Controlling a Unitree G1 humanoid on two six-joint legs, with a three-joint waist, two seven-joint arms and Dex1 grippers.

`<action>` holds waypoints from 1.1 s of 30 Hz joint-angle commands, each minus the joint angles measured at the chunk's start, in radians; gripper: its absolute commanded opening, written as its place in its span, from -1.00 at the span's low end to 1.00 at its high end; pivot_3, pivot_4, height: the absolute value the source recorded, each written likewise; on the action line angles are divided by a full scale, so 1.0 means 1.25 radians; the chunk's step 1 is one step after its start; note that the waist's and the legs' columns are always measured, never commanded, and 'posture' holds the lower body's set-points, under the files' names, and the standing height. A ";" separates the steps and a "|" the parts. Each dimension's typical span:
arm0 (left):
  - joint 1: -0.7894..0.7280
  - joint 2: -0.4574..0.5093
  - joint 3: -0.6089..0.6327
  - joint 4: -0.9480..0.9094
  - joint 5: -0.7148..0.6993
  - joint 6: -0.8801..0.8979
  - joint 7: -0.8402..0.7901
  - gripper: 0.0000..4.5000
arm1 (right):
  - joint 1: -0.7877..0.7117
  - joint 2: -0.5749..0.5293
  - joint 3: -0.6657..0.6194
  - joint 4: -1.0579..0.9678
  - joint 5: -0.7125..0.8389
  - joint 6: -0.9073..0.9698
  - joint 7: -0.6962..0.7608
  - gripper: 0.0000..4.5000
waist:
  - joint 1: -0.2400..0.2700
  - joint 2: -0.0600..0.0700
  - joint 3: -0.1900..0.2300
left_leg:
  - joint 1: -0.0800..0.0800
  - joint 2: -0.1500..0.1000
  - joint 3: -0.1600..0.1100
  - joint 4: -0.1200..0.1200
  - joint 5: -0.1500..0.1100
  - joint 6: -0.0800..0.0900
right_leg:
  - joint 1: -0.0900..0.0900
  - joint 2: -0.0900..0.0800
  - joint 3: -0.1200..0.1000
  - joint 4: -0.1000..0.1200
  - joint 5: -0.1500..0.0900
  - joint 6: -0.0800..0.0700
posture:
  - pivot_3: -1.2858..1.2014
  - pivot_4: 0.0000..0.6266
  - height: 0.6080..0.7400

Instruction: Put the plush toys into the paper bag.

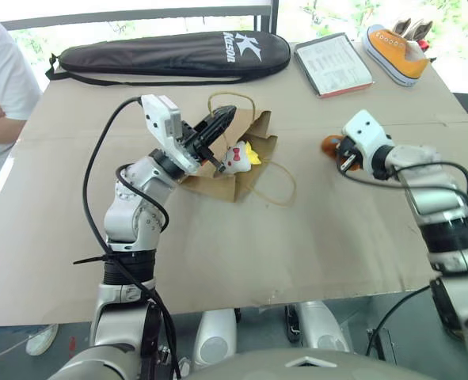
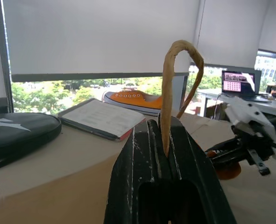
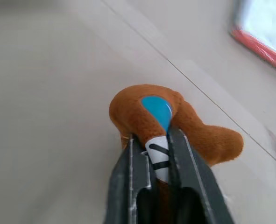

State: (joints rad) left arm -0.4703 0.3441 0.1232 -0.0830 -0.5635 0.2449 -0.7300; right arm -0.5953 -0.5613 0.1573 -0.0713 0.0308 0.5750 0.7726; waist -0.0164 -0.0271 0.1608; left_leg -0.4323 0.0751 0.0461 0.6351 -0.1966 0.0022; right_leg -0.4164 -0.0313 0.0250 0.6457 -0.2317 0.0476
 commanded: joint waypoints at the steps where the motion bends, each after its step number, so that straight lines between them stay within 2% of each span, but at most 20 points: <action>1: -0.011 -0.002 0.011 -0.053 -0.050 0.024 -0.007 -1.00 | 0.010 0.041 0.061 -0.189 0.048 -0.016 0.037 -0.99 | -0.004 0.000 0.000 | 0.000 0.000 0.000 0.000 0.000 0.000 | 0.000 0.001 0.000 0.000 0.000 0.000 | 0.03 -0.52 1.00; 4: -0.022 -0.012 -0.002 -0.064 -0.073 0.046 -0.018 -1.00 | -0.026 0.112 0.172 -0.117 -0.029 -0.111 0.009 -0.99 | -0.009 0.000 0.000 | 0.001 0.001 -0.001 0.000 0.000 0.000 | 0.000 0.002 0.000 0.002 0.000 0.000 | 0.03 -0.52 1.00; 8: -0.025 -0.018 -0.018 -0.059 -0.078 0.060 -0.034 -1.00 | -0.081 0.189 0.227 0.018 -0.040 -0.238 0.032 -0.99 | -0.001 0.000 0.000 | 0.001 0.001 -0.001 0.003 0.000 0.000 | 0.000 0.001 0.000 0.004 0.000 -0.001 | 0.03 -0.52 1.00; 11: -0.021 -0.026 -0.028 -0.053 -0.074 0.059 -0.042 -1.00 | -0.112 0.237 0.239 0.105 -0.028 -0.291 0.060 -0.99 | 0.005 0.000 0.000 | 0.000 0.000 -0.001 0.004 0.000 0.000 | 0.000 0.000 0.000 0.004 0.000 0.000 | 0.03 -0.52 1.00; 14: 0.007 -0.048 -0.053 -0.089 -0.081 0.076 -0.032 -1.00 | -0.180 0.316 0.231 0.341 -0.039 -0.421 0.053 -0.99 | 0.002 0.000 0.000 | 0.001 0.000 0.000 0.004 0.000 0.000 | 0.000 0.000 0.000 0.004 0.000 0.000 | 0.03 -0.52 1.00; 18: 0.061 -0.055 -0.054 -0.141 -0.094 0.100 -0.006 -1.00 | -0.226 0.374 0.186 0.506 -0.031 -0.548 0.023 -0.99 | 0.001 0.000 0.000 | 0.001 0.000 -0.001 0.003 0.000 0.000 | 0.000 0.001 0.000 0.005 0.000 -0.001 | 0.03 -0.52 1.00; 22: 0.097 -0.061 -0.045 -0.170 -0.110 0.114 0.021 -1.00 | -0.237 0.395 0.175 0.568 -0.023 -0.618 0.063 -0.41 | 0.000 0.000 0.000 | 0.001 0.001 -0.001 0.002 0.000 0.000 | 0.000 0.001 0.000 0.005 0.000 -0.001 | 0.03 -0.52 1.00; 25: 0.108 -0.061 -0.018 -0.164 -0.115 0.109 0.034 -1.00 | -0.204 0.390 0.187 0.542 -0.046 -0.654 0.061 0.26 | 0.003 0.000 0.000 | 0.001 0.000 -0.001 0.002 0.000 0.000 | 0.000 0.000 0.000 0.006 0.000 -0.001 | 0.03 -0.52 1.00; 27: 0.112 -0.050 0.001 -0.155 -0.113 0.103 0.032 -1.00 | -0.155 0.362 0.189 0.463 -0.029 -0.600 0.094 0.67 | 0.002 0.000 0.000 | 0.001 0.000 -0.001 0.002 0.000 0.000 | 0.000 0.000 0.000 0.006 0.000 -0.001 | 0.03 -0.52 1.00; 33: 0.126 -0.015 0.038 -0.116 -0.090 0.055 0.010 -1.00 | -0.010 0.250 0.112 0.165 0.028 -0.377 0.081 0.67 | 0.004 0.000 0.000 | 0.001 0.000 -0.001 0.002 0.000 0.000 | 0.000 0.000 0.000 0.006 0.000 -0.001 | 0.03 -0.52 1.00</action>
State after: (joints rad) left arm -0.3059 0.3202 0.1443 -0.2260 -0.6857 0.3582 -0.7033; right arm -0.6229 -0.2247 0.3649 0.2804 0.0196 -0.0034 0.8944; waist -0.0108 -0.0275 0.1609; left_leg -0.4309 0.0754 0.0460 0.6382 -0.1965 0.0018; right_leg -0.4167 -0.0318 0.0249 0.6530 -0.2320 0.0467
